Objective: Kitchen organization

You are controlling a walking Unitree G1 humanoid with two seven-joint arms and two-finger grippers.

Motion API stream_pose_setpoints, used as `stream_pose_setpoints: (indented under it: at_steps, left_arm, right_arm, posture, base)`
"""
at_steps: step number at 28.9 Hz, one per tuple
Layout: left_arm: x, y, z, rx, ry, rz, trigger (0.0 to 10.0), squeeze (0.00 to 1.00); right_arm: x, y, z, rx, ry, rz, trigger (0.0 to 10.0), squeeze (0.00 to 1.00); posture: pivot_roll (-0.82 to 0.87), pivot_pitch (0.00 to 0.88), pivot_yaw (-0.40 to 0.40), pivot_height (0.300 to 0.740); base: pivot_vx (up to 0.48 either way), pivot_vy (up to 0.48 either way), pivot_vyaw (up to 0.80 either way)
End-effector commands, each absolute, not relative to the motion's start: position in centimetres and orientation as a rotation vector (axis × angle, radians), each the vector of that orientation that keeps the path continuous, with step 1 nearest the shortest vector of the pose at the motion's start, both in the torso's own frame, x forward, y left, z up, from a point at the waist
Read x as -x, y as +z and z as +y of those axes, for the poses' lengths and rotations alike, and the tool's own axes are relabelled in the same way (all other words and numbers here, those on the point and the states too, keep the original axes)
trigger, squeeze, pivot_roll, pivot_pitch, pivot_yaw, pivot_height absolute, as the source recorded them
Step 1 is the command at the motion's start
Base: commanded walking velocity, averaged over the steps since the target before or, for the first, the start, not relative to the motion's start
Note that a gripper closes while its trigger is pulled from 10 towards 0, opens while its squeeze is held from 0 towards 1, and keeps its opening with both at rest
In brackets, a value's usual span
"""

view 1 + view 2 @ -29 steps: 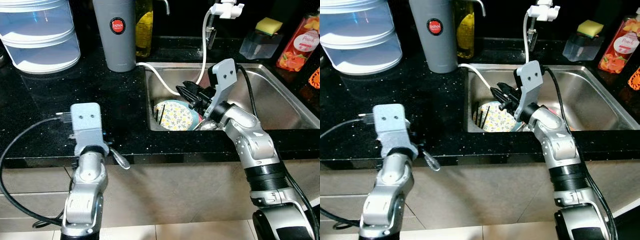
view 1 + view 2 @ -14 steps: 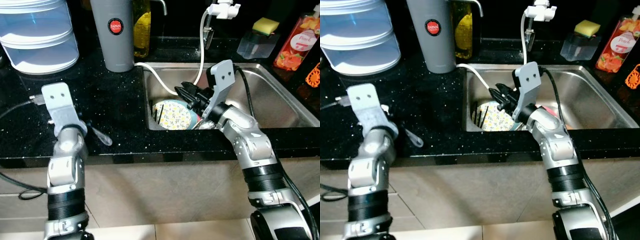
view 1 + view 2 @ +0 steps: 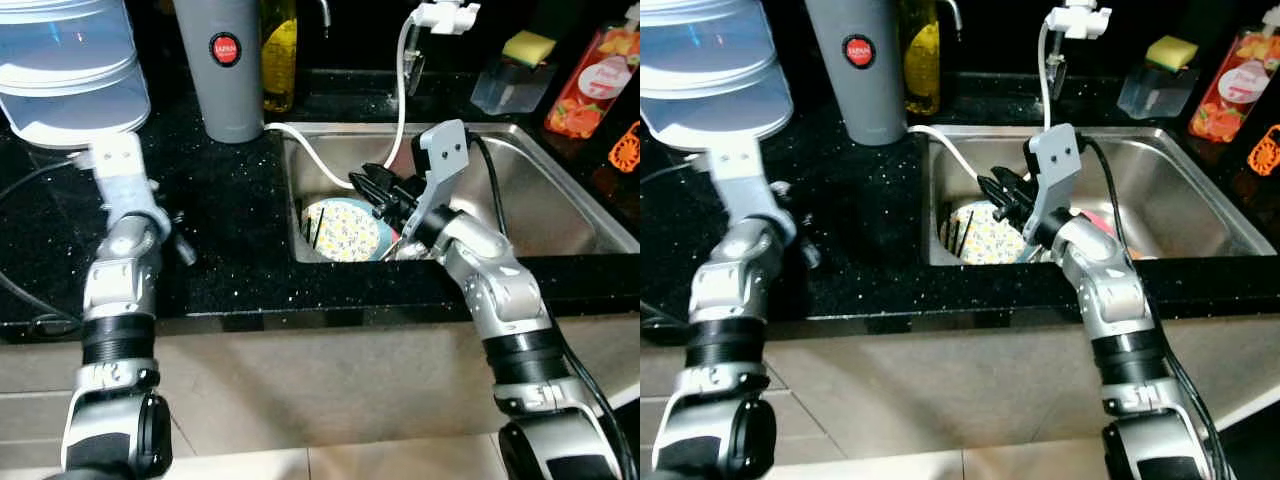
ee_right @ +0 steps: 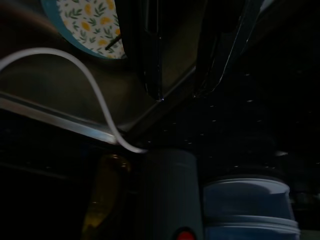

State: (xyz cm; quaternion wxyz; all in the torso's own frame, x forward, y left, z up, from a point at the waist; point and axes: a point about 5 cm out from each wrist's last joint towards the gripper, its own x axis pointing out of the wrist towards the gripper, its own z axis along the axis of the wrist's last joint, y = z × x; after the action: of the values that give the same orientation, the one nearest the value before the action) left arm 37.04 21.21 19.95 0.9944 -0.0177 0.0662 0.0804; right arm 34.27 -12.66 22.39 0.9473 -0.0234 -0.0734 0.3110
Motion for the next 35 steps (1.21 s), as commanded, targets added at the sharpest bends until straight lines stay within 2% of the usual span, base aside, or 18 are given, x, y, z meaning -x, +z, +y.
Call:
stream_pose_setpoints:
  at_steps: [1, 5, 6, 8, 12, 16, 23, 25, 29, 35]
  left_arm:
    - [-37.9, 19.9, 20.2, 0.030, 0.104, 0.137, 10.0, 0.00]
    - [-38.8, 20.7, 19.4, 0.008, 0.053, 0.104, 10.0, 0.00]
    - [-39.2, 22.1, 19.1, -0.083, 0.025, 0.011, 10.0, 0.00]
    - [-39.2, 22.7, 19.1, -0.129, 0.014, -0.028, 10.0, 0.00]
    - [-38.6, 25.6, 18.6, -0.236, -0.048, -0.220, 10.0, 0.00]
    - [-36.8, 27.2, 17.8, -0.219, -0.068, -0.323, 10.0, 0.00]
    - [-35.0, 24.6, 16.2, -0.030, 0.095, -0.189, 10.0, 0.00]
    - [-34.1, 22.5, 14.6, 0.063, 0.182, -0.105, 10.0, 0.00]
    - [-33.6, 20.1, 11.7, 0.043, 0.179, -0.003, 10.0, 0.00]
    - [-33.2, 19.3, 11.3, 0.052, 0.234, 0.048, 10.0, 0.00]
  right_arm:
    - [-34.3, 22.6, -12.4, 0.060, 0.642, -0.150, 10.0, 0.00]
    - [-34.3, 22.6, -12.2, 0.061, 0.643, -0.152, 10.0, 0.00]
    - [-34.3, 22.6, -12.2, 0.060, 0.638, -0.153, 10.0, 0.00]
    - [-34.3, 22.6, -12.3, 0.060, 0.636, -0.153, 10.0, 0.00]
    - [-34.1, 22.6, -12.5, 0.057, 0.626, -0.154, 10.0, 0.00]
    - [-34.1, 22.5, -12.6, 0.053, 0.618, -0.152, 10.0, 0.00]
    - [-34.2, 22.4, -12.6, 0.052, 0.621, -0.151, 10.0, 0.00]
    - [-34.4, 22.4, -12.3, 0.051, 0.633, -0.150, 10.0, 0.00]
    - [-34.6, 22.5, -11.6, 0.047, 0.655, -0.152, 10.0, 0.00]
    - [-34.5, 22.6, -11.3, 0.046, 0.663, -0.159, 10.0, 0.00]
  posture:
    - [0.14, 0.000, -0.060, 0.740]
    - [0.12, 0.000, -0.059, 0.740]
    - [0.11, 0.000, -0.057, 0.740]
    - [0.11, 0.000, -0.057, 0.740]
    - [0.11, 0.000, -0.054, 0.740]
    - [0.12, 0.000, -0.053, 0.740]
    - [0.14, 0.000, -0.064, 0.740]
    - [0.15, 0.000, -0.075, 0.740]
    - [0.16, 0.000, -0.081, 0.740]
    - [0.14, 0.000, -0.059, 0.740]
  base:
    - [0.000, 0.000, 0.00]
    - [0.000, 0.000, 0.00]
    - [0.000, 0.000, 0.00]
    - [0.000, 0.000, 0.00]
    - [0.000, 0.000, 0.00]
    - [0.000, 0.000, 0.00]
    - [0.000, 0.000, 0.00]
    - [0.000, 0.000, 0.00]
    - [0.000, 0.000, 0.00]
    - [0.000, 0.000, 0.00]
